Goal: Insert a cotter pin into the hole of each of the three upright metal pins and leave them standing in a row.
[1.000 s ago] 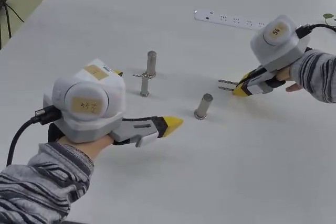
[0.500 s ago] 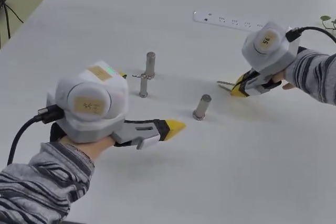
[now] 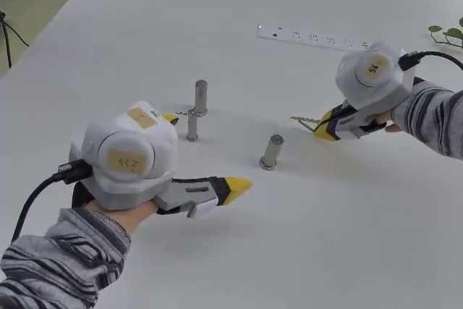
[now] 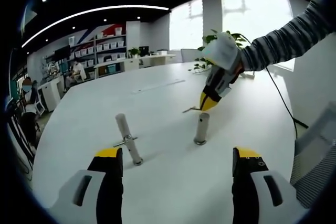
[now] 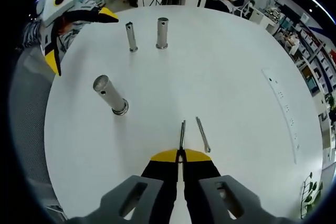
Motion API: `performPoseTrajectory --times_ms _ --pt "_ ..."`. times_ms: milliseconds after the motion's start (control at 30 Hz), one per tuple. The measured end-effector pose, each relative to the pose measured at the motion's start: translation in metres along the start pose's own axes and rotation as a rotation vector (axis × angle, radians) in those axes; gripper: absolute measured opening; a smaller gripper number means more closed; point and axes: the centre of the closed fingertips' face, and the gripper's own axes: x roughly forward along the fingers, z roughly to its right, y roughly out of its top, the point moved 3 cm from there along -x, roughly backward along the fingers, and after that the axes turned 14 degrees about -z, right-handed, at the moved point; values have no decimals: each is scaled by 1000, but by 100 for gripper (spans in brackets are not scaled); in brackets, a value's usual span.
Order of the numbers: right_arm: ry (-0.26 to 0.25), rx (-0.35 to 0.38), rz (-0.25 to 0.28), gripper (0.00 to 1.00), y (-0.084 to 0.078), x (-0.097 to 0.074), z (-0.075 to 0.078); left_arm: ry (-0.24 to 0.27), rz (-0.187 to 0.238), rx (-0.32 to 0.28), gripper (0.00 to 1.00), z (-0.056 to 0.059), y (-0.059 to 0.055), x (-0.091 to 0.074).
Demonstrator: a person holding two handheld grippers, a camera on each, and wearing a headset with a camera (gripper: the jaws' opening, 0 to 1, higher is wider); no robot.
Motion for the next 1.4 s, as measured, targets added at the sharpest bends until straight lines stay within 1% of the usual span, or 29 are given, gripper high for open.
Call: performPoseTrajectory --times_ms 67,133,200,333,400,433,500,567,600,667,767,900,967,1100,1167,1233,1333,1400 --pt "-7 -1 11 0 1 -6 -4 -6 -9 -2 84 2 -2 1" --pt "-20 -20 27 0 3 -12 -7 -12 -15 -2 83 3 -2 0" --pt "-29 -38 31 0 4 -18 -11 -18 -7 -2 82 5 1 -1" --pt "-47 -67 67 0 9 -29 -19 -30 1 -14 79 7 8 -3" --pt "-56 -83 71 0 10 -35 -24 -37 -2 -9 77 9 10 -3" --pt "-64 -107 83 0 12 -38 -27 -43 -8 0 75 11 10 -3" --pt "-67 -118 90 0 14 -43 -32 -49 -15 7 72 13 11 -4" --pt "-76 -146 101 0 17 -48 -38 -57 -16 4 71 15 14 -6" --pt "-82 -162 107 0 18 -51 -41 -67 -13 -2 69 17 15 -7" --pt "-82 -178 119 0 20 -50 -42 -78 -8 -15 68 19 18 -8" --pt "-91 -206 136 0 23 -57 -53 -89 0 -26 67 22 21 -9" --pt "-100 -228 164 0 27 -64 -66 -119 7 -61 63 27 26 -11" --pt "-110 -237 182 0 29 -67 -72 -141 2 -83 61 30 27 -11" --pt "-111 -263 205 0 32 -70 -85 -181 4 -133 54 37 29 -12" --pt "-110 -272 212 0 32 -70 -91 -195 12 -149 51 40 30 -12" --pt "-104 -275 221 0 33 -72 -96 -210 11 -157 47 43 30 -12" --pt "-101 -286 238 0 35 -74 -106 -237 10 -178 43 50 30 -13" --pt "-108 -299 250 0 36 -76 -111 -254 10 -198 40 54 30 -14"
